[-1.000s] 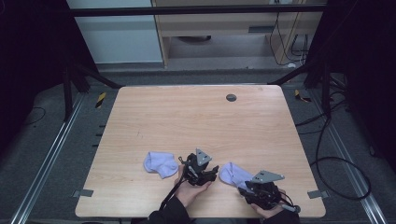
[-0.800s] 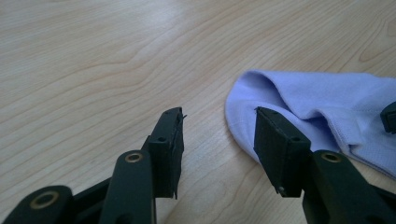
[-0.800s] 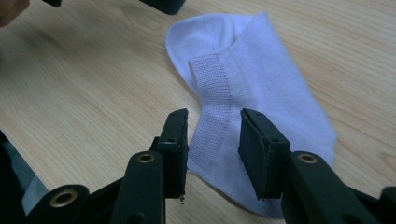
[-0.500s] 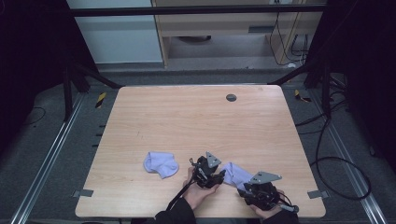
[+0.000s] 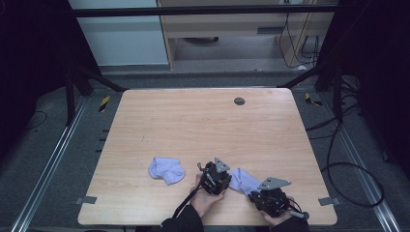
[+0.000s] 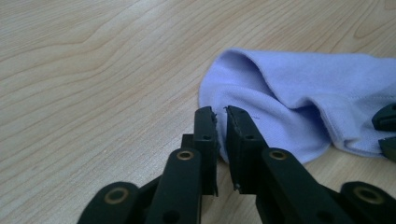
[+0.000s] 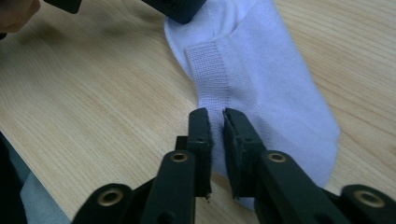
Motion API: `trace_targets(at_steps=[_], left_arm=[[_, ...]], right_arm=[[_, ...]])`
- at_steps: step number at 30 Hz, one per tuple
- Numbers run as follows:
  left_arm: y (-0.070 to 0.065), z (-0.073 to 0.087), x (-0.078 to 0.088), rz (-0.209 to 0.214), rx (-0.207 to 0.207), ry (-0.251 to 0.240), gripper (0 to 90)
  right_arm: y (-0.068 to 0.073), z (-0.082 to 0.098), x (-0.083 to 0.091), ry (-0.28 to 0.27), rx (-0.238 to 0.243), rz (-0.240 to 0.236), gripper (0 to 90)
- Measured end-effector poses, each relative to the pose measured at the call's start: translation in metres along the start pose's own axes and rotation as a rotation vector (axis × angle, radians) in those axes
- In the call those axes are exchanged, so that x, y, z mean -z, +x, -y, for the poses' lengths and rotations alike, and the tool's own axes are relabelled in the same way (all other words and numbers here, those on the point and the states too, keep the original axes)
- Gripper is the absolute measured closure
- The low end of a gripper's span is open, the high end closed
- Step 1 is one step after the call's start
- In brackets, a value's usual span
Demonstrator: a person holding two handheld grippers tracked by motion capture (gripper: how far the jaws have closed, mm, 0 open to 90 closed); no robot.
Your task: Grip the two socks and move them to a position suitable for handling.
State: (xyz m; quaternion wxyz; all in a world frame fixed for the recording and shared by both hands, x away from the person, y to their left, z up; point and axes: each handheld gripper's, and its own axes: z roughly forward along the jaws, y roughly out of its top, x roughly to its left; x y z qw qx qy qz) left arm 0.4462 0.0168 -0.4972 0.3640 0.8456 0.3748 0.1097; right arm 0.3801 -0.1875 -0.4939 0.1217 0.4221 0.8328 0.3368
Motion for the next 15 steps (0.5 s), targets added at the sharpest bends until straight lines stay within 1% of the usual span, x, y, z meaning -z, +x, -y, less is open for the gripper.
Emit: trace_targets(at_steps=[2,3,4,5,6,7,9,10,12,13,14,15], left_arm=[[-0.001,0.000,0.000,-0.001,-0.005,0.000,87.0],[-0.001,0.000,0.000,-0.002,-0.008,-0.004,87.3],[-0.001,0.000,0.000,-0.002,-0.008,-0.004,87.4],[-0.001,0.000,0.000,0.000,-0.005,-0.005,87.4],[0.000,0.000,0.000,0.000,-0.006,-0.006,87.6],[0.001,0.000,0.000,0.005,-0.008,-0.003,87.8],[0.001,0.000,0.000,0.005,-0.011,-0.002,87.9],[0.001,0.000,0.000,0.005,-0.011,-0.002,87.9],[0.001,0.000,0.000,0.006,-0.016,-0.001,87.9],[0.001,0.000,0.000,0.006,-0.018,0.000,87.9],[0.001,0.000,0.000,0.005,-0.020,0.000,87.9],[0.001,0.000,0.000,0.006,-0.022,0.000,87.9]], right_arm=[[0.001,-0.001,0.000,-0.004,0.005,0.006,83.9],[0.001,-0.003,0.003,-0.027,0.003,0.004,84.3],[0.001,-0.003,0.003,-0.027,0.003,0.004,84.3],[0.000,-0.004,0.005,-0.046,-0.001,-0.002,84.4],[0.000,-0.005,0.008,-0.069,-0.010,-0.005,84.5],[-0.003,-0.008,0.013,-0.113,-0.023,-0.001,84.6],[-0.007,-0.011,0.018,-0.156,-0.047,0.007,84.5],[-0.007,-0.011,0.018,-0.156,-0.047,0.007,84.5],[-0.013,-0.015,0.020,-0.191,-0.073,0.034,84.4],[-0.021,-0.018,0.020,-0.216,-0.116,0.061,84.1],[-0.021,-0.018,0.020,-0.216,-0.116,0.061,84.1],[-0.025,-0.019,0.020,-0.225,-0.130,0.073,84.0]])
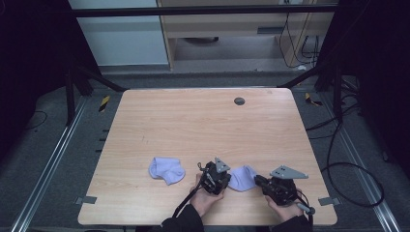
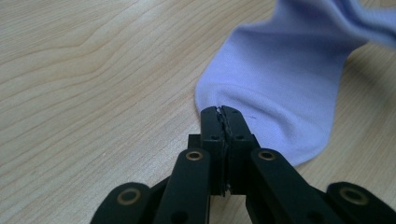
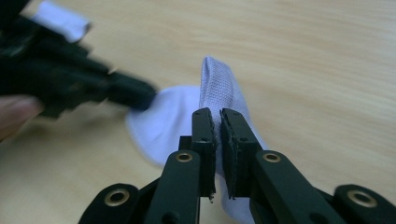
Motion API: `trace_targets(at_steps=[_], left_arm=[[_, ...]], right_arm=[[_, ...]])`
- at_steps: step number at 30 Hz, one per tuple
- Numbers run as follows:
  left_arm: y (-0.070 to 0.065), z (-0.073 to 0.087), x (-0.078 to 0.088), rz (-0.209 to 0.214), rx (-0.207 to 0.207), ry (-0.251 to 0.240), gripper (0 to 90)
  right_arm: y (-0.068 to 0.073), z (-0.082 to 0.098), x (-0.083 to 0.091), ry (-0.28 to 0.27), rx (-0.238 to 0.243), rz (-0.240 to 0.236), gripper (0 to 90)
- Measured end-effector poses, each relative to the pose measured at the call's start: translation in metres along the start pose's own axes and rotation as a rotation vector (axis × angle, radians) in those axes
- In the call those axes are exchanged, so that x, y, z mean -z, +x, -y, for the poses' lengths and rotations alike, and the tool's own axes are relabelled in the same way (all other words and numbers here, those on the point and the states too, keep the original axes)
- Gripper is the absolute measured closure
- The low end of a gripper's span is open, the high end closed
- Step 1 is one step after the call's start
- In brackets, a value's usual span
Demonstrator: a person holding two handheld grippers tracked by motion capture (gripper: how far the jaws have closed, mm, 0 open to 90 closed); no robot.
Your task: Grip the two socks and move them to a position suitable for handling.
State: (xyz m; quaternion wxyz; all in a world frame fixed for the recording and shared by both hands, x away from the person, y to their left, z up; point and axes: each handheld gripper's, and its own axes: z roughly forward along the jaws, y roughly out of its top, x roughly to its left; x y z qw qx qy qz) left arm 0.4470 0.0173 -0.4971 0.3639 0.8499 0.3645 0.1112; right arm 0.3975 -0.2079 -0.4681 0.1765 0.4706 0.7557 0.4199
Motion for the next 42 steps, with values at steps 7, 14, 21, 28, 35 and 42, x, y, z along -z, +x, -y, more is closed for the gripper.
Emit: trace_targets(at_steps=[7,14,21,28,35,42], left_arm=[[0.000,0.000,0.000,-0.003,-0.008,-0.002,87.9],[0.001,0.000,0.001,-0.006,0.002,-0.015,85.7],[0.003,-0.002,0.009,-0.011,0.013,-0.054,74.9],[0.003,0.002,0.007,-0.025,0.000,-0.027,76.2],[0.001,0.003,0.003,-0.017,-0.002,-0.004,87.6],[0.004,-0.002,0.002,-0.022,-0.001,-0.011,89.1]], right_arm=[[-0.030,-0.002,-0.012,0.022,-0.068,0.130,83.0],[-0.042,-0.004,-0.015,0.026,-0.059,0.187,69.6],[-0.050,-0.004,-0.009,-0.001,-0.024,0.227,59.0],[-0.056,0.002,-0.022,0.107,-0.017,0.230,61.2],[-0.062,0.006,-0.027,0.160,-0.019,0.224,73.4],[-0.057,0.004,-0.026,0.185,-0.020,0.227,87.7]])
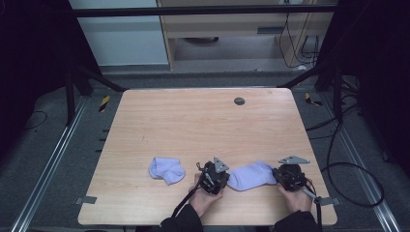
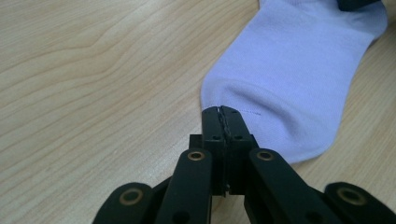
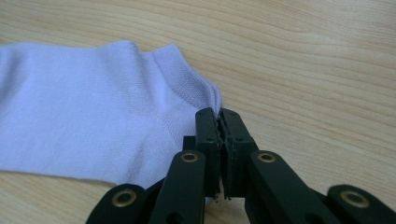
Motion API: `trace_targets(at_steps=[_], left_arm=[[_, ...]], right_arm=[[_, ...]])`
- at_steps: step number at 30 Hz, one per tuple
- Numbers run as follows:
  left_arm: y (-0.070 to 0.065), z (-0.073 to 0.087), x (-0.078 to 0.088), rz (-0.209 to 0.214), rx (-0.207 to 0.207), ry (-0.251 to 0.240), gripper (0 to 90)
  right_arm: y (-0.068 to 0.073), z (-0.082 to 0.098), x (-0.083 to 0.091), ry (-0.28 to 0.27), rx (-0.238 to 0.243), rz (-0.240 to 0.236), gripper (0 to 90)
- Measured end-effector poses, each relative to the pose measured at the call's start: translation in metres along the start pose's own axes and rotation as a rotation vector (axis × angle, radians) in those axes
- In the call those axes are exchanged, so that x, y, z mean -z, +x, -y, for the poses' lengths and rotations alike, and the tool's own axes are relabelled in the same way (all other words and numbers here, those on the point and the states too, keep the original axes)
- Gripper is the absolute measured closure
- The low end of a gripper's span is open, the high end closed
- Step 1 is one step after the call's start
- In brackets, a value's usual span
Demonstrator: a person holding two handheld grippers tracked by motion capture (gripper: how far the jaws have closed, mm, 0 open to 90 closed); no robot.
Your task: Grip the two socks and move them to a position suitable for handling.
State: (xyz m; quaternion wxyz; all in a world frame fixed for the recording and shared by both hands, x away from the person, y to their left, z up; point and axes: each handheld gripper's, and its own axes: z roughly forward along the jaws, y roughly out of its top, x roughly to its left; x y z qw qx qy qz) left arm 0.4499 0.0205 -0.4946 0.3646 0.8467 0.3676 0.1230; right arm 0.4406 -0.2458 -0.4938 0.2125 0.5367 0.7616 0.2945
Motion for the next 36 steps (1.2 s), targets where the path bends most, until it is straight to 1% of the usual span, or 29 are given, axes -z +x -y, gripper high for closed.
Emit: trace_targets(at_steps=[1,2,4,5,6,7,8,9,10,11,13,14,15,16,17,19,21,23,24,25,26,27,28,29,33,35,36], left_arm=[[0.001,-0.002,0.000,-0.003,0.002,-0.003,89.1],[0.003,-0.005,-0.001,-0.011,-0.001,-0.005,89.1],[0.005,-0.007,-0.002,-0.016,0.000,-0.005,89.1],[0.005,-0.008,-0.003,-0.018,0.000,-0.005,89.1],[0.006,-0.009,-0.006,-0.026,-0.004,0.004,89.1],[0.006,-0.009,-0.006,-0.026,-0.004,0.004,88.9],[0.006,-0.009,-0.007,-0.026,-0.005,0.005,88.7],[0.006,-0.008,-0.008,-0.027,-0.008,0.007,88.7],[0.006,-0.008,-0.008,-0.029,-0.007,0.004,86.4],[0.006,-0.008,-0.007,-0.029,-0.006,-0.001,86.4],[0.008,-0.009,-0.003,-0.029,-0.007,-0.017,80.6],[0.010,-0.010,0.004,-0.032,-0.008,-0.041,73.6],[0.012,-0.011,0.008,-0.031,-0.012,-0.050,71.1],[0.012,-0.011,0.008,-0.031,-0.012,-0.050,68.0],[0.015,-0.012,0.013,-0.034,-0.014,-0.059,68.0],[0.020,-0.014,0.022,-0.041,-0.021,-0.075,62.2],[0.030,-0.017,0.035,-0.030,-0.010,-0.096,57.1],[0.039,-0.019,0.047,-0.033,-0.005,-0.111,52.9],[0.048,-0.019,0.059,-0.040,0.000,-0.128,49.1],[0.053,-0.018,0.065,-0.047,-0.005,-0.132,47.0],[0.053,-0.018,0.065,-0.047,-0.005,-0.132,44.5],[0.058,-0.018,0.071,-0.058,-0.007,-0.133,44.5],[0.067,-0.015,0.082,-0.078,-0.004,-0.136,43.0],[0.067,-0.015,0.082,-0.078,-0.004,-0.136,42.8],[0.085,-0.006,0.103,-0.109,0.020,-0.146,41.5],[0.096,0.002,0.114,-0.133,0.027,-0.151,40.5],[0.100,0.006,0.118,-0.144,0.031,-0.149,40.3]], right_arm=[[0.001,0.000,0.001,-0.004,-0.001,-0.002,87.8],[0.001,0.000,0.006,-0.016,-0.007,-0.003,87.8],[0.002,0.000,0.008,-0.021,-0.012,-0.007,87.8],[0.004,0.002,0.012,-0.026,-0.006,-0.001,87.7],[0.007,0.005,0.015,-0.012,-0.001,0.000,87.4],[0.007,0.005,0.015,-0.012,-0.001,0.000,87.4],[0.009,0.009,0.016,0.005,-0.001,-0.006,86.9],[0.009,0.009,0.016,0.005,-0.001,-0.006,86.9],[0.011,0.012,0.018,0.006,-0.003,-0.003,83.6],[0.011,0.012,0.018,0.006,-0.003,-0.003,83.6],[0.011,0.012,0.020,-0.010,-0.008,0.001,79.0],[0.011,0.011,0.024,-0.049,-0.017,0.001,75.0],[0.010,0.010,0.026,-0.067,-0.016,-0.001,73.3],[0.010,0.010,0.026,-0.067,-0.016,-0.001,73.3],[0.010,0.010,0.028,-0.087,-0.017,-0.001,71.5],[0.011,0.007,0.032,-0.124,-0.013,-0.012,69.2],[0.013,0.005,0.035,-0.158,-0.011,-0.023,67.1],[0.014,0.001,0.038,-0.185,-0.006,-0.035,65.2],[0.016,-0.002,0.040,-0.207,-0.007,-0.059,63.5],[0.017,-0.004,0.040,-0.214,-0.009,-0.071,63.0],[0.017,-0.004,0.040,-0.214,-0.009,-0.071,63.0],[0.019,-0.006,0.041,-0.217,-0.012,-0.079,62.3],[0.022,-0.009,0.041,-0.224,0.005,-0.087,60.5],[0.022,-0.009,0.041,-0.224,0.005,-0.087,60.5],[0.029,-0.015,0.040,-0.229,0.018,-0.113,57.5],[0.034,-0.019,0.040,-0.232,0.020,-0.131,56.2],[0.035,-0.021,0.040,-0.234,0.032,-0.134,55.7]])
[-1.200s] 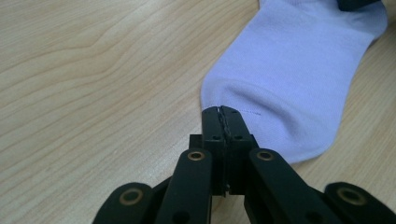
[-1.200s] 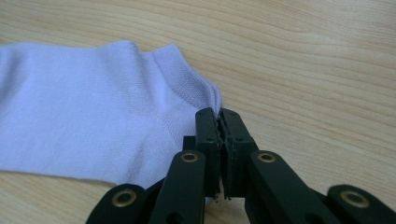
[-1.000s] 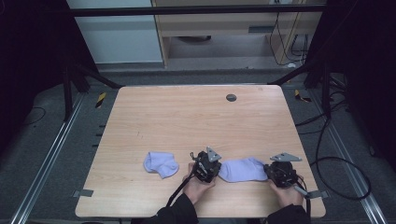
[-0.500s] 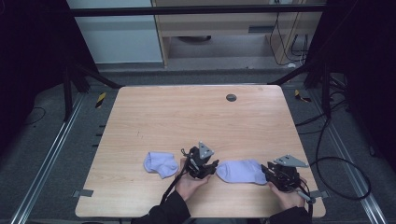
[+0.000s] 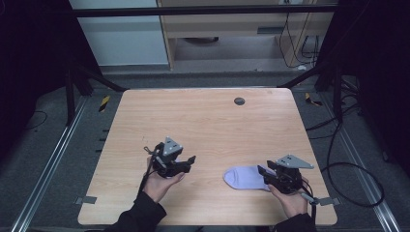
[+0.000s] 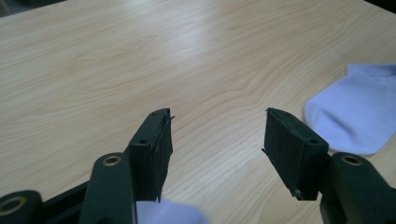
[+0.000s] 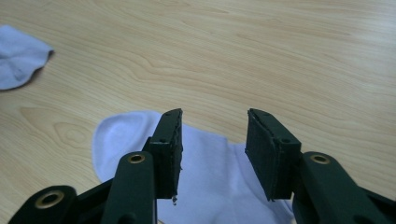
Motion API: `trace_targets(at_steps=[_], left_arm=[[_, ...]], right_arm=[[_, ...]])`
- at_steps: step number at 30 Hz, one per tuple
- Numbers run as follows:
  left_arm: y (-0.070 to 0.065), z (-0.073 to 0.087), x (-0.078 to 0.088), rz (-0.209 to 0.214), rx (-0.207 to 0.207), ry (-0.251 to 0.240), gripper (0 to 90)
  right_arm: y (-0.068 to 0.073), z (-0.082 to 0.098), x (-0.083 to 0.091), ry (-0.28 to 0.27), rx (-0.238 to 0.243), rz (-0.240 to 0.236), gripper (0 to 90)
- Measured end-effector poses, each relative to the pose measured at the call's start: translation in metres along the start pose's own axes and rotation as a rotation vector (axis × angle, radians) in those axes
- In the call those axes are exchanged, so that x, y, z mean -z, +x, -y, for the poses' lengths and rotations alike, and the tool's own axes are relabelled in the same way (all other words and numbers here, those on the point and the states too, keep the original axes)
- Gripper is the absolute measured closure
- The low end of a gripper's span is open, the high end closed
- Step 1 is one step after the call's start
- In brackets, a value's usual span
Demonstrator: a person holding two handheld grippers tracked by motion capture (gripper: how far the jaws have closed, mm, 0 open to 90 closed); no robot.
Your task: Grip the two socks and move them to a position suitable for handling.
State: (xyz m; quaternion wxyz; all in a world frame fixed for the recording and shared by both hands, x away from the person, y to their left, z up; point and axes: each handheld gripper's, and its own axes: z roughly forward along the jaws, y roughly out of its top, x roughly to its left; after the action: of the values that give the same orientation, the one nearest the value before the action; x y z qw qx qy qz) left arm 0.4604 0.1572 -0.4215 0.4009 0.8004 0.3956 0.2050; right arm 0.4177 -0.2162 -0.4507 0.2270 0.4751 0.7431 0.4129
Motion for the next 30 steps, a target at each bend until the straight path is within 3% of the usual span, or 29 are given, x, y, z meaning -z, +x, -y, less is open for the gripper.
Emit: trace_targets(at_steps=[5,15,16,19,24,30], left_arm=[[0.026,0.021,0.020,-0.052,0.029,0.012,39.2],[0.070,0.057,0.051,-0.137,0.150,0.007,38.3],[0.072,0.059,0.052,-0.138,0.163,0.004,38.2],[0.079,0.069,0.053,-0.151,0.175,0.013,38.2],[0.088,0.085,0.048,-0.171,0.200,0.063,39.3],[0.094,0.092,0.043,-0.185,0.217,0.084,42.8]], right_arm=[[0.009,-0.008,-0.007,0.007,0.010,-0.032,54.3],[0.042,-0.032,-0.031,0.016,0.058,-0.116,55.6],[0.053,-0.038,-0.038,0.019,0.073,-0.135,55.8],[0.062,-0.043,-0.044,0.024,0.087,-0.152,56.1],[0.086,-0.053,-0.058,0.029,0.116,-0.199,58.3],[0.122,-0.061,-0.078,0.053,0.170,-0.265,60.9]])
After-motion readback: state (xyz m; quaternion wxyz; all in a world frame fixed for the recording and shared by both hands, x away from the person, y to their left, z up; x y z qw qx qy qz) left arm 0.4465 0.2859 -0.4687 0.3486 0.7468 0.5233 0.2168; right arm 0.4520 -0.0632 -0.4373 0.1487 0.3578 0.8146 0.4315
